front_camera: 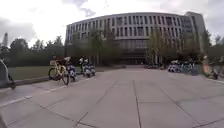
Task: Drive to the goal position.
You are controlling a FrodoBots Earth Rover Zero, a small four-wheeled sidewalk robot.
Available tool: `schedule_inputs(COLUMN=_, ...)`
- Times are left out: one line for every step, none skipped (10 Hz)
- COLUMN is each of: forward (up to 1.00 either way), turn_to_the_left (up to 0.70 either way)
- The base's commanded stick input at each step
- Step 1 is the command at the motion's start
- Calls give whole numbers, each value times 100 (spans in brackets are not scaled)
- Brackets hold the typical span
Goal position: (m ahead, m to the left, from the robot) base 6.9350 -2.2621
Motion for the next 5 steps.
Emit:
schedule_inputs(forward=70, turn_to_the_left=0)
schedule_inputs(forward=70, turn_to_the_left=-10)
schedule_inputs(forward=70, turn_to_the_left=-30)
schedule_inputs(forward=70, turn_to_the_left=-35)
schedule_inputs(forward=70, turn_to_the_left=-35)
